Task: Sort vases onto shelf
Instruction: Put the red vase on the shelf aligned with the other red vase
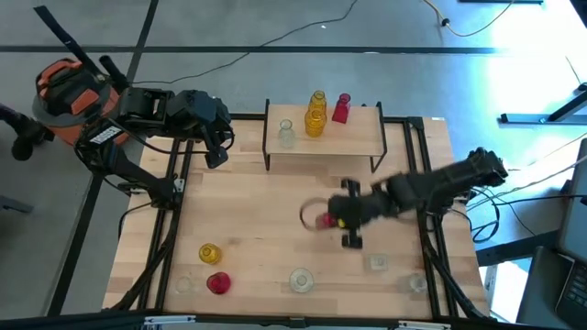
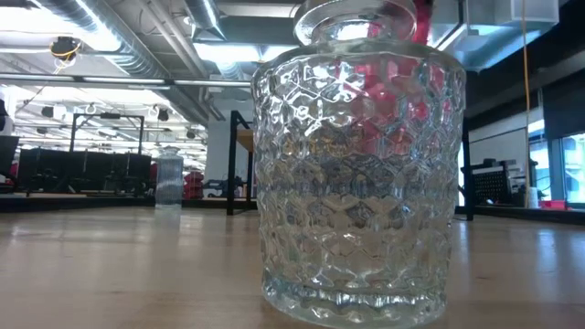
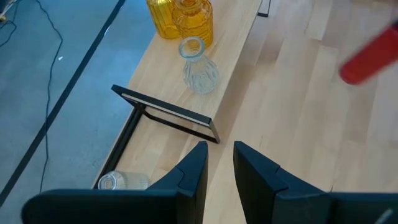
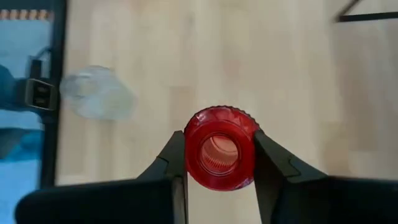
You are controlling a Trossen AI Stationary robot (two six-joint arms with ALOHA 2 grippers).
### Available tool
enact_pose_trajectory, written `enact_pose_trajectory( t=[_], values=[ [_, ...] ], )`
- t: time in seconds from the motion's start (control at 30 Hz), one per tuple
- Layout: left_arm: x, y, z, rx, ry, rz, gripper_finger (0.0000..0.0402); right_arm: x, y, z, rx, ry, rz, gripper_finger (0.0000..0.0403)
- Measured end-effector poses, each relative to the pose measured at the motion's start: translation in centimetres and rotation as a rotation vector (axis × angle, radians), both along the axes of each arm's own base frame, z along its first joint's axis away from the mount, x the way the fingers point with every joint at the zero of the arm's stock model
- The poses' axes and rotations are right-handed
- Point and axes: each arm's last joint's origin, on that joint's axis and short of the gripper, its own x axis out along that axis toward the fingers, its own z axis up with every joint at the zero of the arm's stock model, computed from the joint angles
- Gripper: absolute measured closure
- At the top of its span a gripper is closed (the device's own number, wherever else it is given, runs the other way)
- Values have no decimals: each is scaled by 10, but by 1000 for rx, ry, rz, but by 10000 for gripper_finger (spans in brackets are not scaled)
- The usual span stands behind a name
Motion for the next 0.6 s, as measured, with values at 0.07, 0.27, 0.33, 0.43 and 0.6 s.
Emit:
enact_pose_trajectory(
  t=[0.07, 0.27, 0.33, 0.43, 0.6],
  values=[
    [0, 0, 0, 0, 1, 0, 333, 3, -26, 12, -21, -8, -40, 318],
    [-2, 0, -1, -3, 24, 0, 333, -2, -119, 58, -89, -118, -247, 318],
    [-2, 0, -1, -3, 24, 0, 333, -9, -150, 72, -83, -160, -331, 318],
    [-2, 0, -1, -1, 25, -2, 333, -24, -190, 85, -78, -193, -424, 318],
    [-2, 0, -1, 1, 26, -6, 333, -36, -223, 94, -70, -144, -420, 318]
  ],
)
